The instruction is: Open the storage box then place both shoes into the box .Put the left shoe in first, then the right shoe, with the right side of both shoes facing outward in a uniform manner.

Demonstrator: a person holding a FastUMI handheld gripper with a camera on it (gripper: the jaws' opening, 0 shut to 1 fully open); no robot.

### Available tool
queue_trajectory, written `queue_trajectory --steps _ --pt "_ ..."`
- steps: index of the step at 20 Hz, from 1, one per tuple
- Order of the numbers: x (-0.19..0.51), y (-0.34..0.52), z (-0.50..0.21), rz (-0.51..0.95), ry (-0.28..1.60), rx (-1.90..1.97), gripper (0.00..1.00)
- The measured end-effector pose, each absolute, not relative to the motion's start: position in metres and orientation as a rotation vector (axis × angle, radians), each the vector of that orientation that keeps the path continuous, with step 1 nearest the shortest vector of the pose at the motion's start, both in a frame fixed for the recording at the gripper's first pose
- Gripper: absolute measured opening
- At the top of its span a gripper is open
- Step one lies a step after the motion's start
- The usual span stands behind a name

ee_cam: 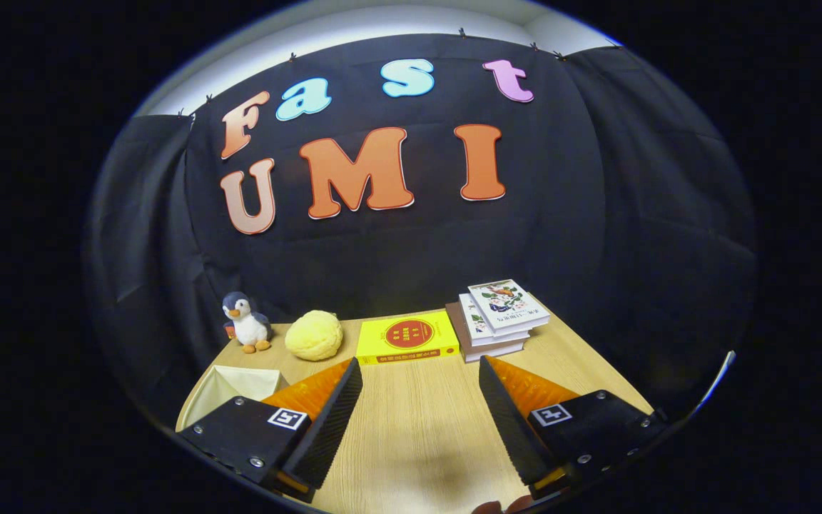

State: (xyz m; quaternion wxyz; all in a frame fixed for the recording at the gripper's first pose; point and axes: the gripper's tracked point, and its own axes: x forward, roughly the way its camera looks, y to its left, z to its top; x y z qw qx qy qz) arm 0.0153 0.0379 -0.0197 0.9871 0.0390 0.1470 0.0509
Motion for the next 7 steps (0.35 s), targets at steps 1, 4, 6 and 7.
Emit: queue_trajectory --steps 1,4,6,7 --pt "0.018 0.032 -0.019 0.107 0.288 0.081 0.98" --pt "0.024 0.018 -0.018 0.120 0.278 0.095 0.98" --pt "0.028 0.009 -0.018 0.125 0.277 0.095 0.98" --pt "0.029 0.006 -0.019 0.129 0.277 0.094 0.98"
